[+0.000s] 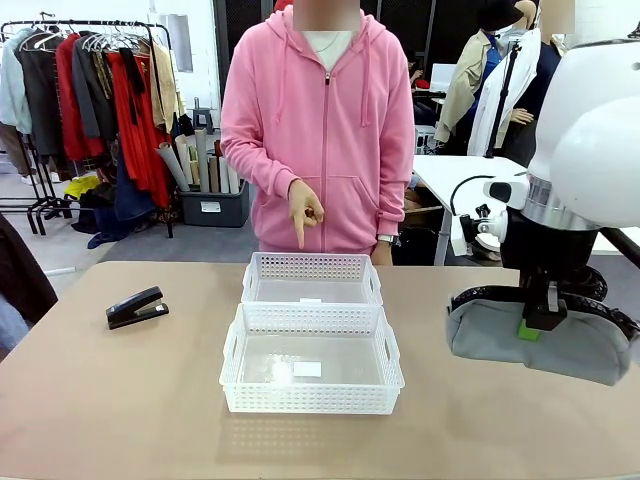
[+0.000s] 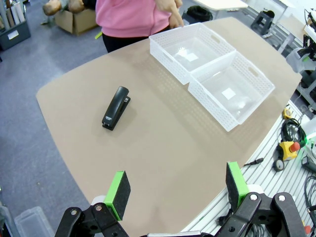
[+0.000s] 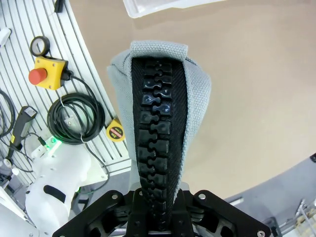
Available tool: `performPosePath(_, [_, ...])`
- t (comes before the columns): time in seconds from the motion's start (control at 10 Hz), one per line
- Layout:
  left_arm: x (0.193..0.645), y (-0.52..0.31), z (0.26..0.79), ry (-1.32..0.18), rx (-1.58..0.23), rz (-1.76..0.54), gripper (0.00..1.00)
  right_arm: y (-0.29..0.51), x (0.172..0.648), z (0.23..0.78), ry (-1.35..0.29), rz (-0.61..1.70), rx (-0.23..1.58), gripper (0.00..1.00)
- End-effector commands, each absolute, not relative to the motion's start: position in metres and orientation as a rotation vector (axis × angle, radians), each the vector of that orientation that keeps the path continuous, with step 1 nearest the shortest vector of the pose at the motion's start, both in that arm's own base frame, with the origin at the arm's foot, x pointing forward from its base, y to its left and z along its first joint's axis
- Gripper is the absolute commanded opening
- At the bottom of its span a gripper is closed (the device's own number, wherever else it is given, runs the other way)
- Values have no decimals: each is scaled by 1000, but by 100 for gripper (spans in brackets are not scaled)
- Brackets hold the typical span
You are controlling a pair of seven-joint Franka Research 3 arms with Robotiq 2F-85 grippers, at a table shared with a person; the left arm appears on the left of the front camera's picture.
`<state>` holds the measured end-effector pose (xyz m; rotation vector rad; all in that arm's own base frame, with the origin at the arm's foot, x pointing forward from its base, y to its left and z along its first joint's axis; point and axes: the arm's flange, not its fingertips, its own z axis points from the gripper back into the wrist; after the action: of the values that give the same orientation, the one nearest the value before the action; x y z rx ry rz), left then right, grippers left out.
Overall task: Distribute items into two baskets.
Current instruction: Place the picked Pencil pouch into the Organizing basket as instructed by the person.
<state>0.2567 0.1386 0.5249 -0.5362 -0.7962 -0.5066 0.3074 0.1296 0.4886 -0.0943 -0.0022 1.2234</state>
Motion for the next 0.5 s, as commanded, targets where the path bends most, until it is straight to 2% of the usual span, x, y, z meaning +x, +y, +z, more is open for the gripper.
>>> performPosePath(0.0, [257, 138, 526, -803, -543, -509, 100, 129, 305, 489, -5, 1213, -98, 0])
performPosePath(0.4, [257, 138, 526, -803, -543, -509, 100, 130, 307, 489, -2, 1223, -94, 0])
